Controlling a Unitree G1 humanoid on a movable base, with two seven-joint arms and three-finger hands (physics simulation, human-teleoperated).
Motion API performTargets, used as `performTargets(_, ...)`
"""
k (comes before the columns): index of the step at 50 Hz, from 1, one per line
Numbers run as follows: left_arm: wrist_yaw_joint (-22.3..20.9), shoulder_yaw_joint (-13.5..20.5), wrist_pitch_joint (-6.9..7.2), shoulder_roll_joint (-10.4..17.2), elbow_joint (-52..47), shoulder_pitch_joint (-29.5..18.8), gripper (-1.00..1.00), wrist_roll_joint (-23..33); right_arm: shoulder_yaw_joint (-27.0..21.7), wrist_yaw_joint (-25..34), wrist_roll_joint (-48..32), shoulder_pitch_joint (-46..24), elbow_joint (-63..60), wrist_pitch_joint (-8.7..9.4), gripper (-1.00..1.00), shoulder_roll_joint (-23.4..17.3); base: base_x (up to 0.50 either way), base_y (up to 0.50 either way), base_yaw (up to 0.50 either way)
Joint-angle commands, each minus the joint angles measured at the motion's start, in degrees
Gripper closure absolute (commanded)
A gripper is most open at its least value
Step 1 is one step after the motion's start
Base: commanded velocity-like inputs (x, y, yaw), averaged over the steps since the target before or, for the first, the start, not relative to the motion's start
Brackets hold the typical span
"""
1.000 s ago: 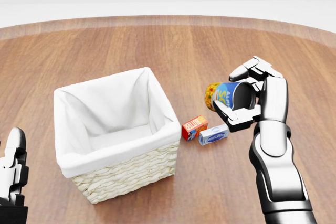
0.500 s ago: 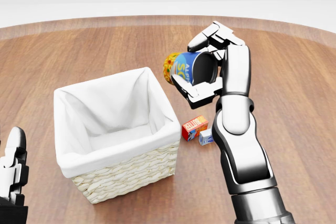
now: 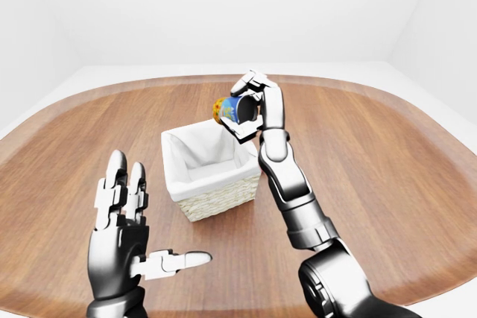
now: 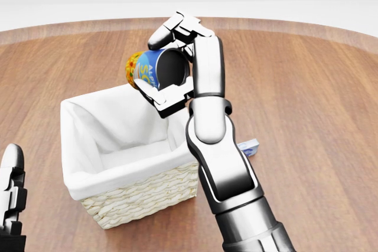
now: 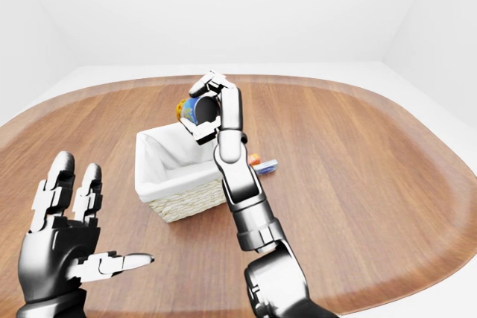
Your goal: Pick up the alphabet soup and put it in the basket.
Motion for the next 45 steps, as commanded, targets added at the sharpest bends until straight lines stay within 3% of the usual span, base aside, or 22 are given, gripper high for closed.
performTargets(1,-0.82,0.54,0.0,-0.47,-0.6,0.4,-1.0,-0.47,1.23,-2.09,-2.18,-4.11,5.37,0.0,1.0,3.04,0.0,0.0,0.0)
performTargets(16,-2.39,1.2,0.0,-1.38,-1.43,1.01,-1.0,-1.1,2.14,-6.31,-7.03,-10.01,21.68,0.0,1.0,7.13,0.0,0.0,0.0)
performTargets(26,-2.97,1.78,0.0,-1.45,-1.97,1.68,-1.0,-2.02,0.13,-8.66,-5.92,-16.35,33.15,0.0,1.0,7.27,0.0,0.0,0.0)
performTargets(45,-3.94,2.63,0.0,-2.16,-3.0,2.14,-1.0,-2.79,0.19,-11.77,-10.09,-18.66,44.4,0.0,1.0,8.59,0.0,0.0,0.0)
